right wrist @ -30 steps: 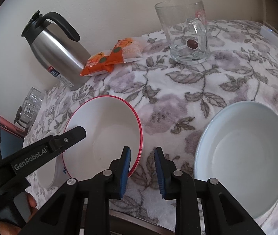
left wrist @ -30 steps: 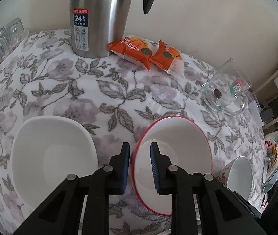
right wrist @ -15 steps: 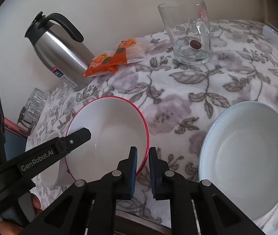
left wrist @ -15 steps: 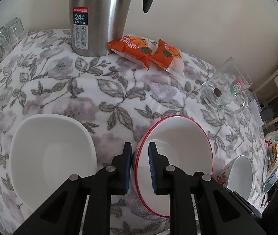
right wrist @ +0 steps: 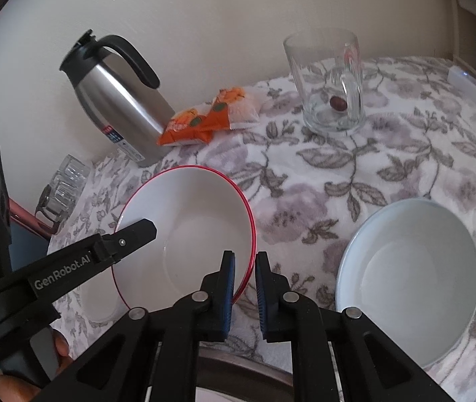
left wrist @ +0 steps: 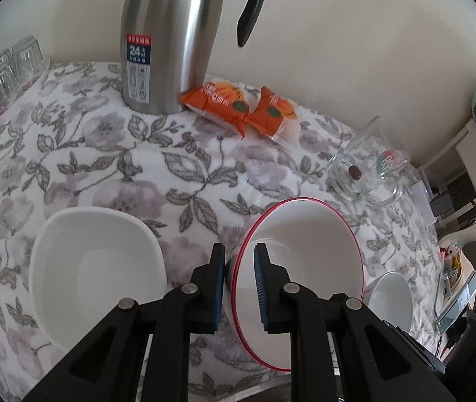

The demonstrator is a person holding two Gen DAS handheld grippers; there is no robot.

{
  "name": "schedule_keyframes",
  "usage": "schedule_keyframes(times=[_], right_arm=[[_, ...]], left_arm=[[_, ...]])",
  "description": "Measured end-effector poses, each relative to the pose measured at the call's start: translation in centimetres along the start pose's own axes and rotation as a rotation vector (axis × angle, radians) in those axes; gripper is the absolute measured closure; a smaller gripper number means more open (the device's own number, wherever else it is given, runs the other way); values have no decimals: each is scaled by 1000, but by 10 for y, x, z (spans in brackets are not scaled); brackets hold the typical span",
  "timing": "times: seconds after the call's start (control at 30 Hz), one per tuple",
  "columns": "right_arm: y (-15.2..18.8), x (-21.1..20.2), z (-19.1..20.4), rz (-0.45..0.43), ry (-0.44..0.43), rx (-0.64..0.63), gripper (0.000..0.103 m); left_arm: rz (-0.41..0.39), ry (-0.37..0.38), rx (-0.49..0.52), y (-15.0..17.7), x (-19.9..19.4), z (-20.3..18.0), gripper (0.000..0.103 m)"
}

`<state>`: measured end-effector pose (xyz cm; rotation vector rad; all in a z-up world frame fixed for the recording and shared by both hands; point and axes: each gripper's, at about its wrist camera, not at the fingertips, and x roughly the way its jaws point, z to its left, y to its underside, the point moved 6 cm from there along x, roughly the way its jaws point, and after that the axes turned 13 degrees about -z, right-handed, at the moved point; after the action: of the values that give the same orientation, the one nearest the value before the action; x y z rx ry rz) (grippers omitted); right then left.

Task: Organize plates and bowls
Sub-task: 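Lift the strawberry bowl with both grippers and carry it over the steel basin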

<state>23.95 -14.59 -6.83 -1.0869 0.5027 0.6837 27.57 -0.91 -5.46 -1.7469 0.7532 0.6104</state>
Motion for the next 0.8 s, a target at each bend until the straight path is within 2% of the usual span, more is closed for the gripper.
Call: schedule_keyframes(times=[0.8], right_arm=[[-7, -68, 8, -66, -5, -10, 90]], left_arm=[[-52, 71, 3, 0, -66, -21, 85]])
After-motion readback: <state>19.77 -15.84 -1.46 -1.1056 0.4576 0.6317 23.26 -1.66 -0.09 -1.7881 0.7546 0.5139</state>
